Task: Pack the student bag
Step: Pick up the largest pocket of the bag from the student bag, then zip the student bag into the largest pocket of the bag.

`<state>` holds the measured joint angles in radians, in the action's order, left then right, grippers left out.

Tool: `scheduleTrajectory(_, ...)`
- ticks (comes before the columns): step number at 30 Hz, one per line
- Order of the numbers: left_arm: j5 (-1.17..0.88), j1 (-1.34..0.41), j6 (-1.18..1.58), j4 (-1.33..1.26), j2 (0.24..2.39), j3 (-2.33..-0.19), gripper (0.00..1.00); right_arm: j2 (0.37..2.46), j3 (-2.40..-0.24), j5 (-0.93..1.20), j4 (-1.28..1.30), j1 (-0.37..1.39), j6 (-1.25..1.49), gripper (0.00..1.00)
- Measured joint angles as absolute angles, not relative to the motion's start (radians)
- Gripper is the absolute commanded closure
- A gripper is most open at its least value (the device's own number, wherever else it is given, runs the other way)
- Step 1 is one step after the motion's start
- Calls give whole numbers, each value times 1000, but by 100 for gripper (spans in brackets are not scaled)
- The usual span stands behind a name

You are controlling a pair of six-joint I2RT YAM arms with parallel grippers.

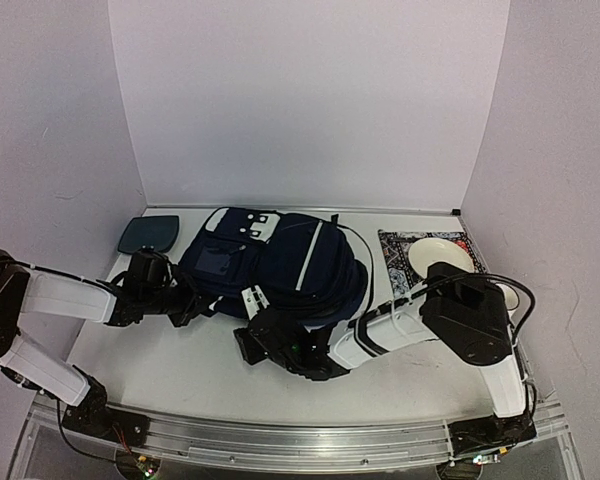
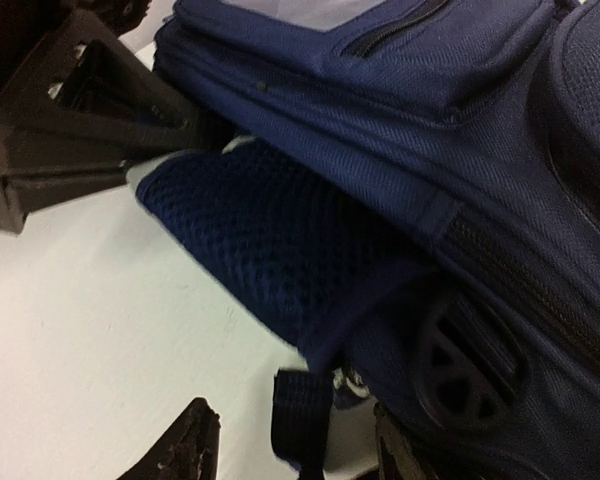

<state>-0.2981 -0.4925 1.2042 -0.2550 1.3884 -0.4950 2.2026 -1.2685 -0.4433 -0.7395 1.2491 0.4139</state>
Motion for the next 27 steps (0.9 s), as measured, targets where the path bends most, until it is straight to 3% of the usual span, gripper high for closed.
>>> scheduleTrajectory(3, -292, -500, 1206, -255, 1388, -495, 100, 2239, -1295, -486, -762, 1249, 389, 59)
scheduleTrajectory(11, -283, -507, 1206, -255, 1383, -494, 100, 2275, -1300, -555, -801, 1249, 336, 100)
scheduleTrajectory(17, -273, -519, 1200, -254, 1380, -488, 100, 2220, -1174, -535, -847, 1245, 334, 100)
scheduleTrajectory(27, -298, -513, 1122, -251, 1400, -488, 100, 1944, -953, -434, -729, 1229, 351, 100)
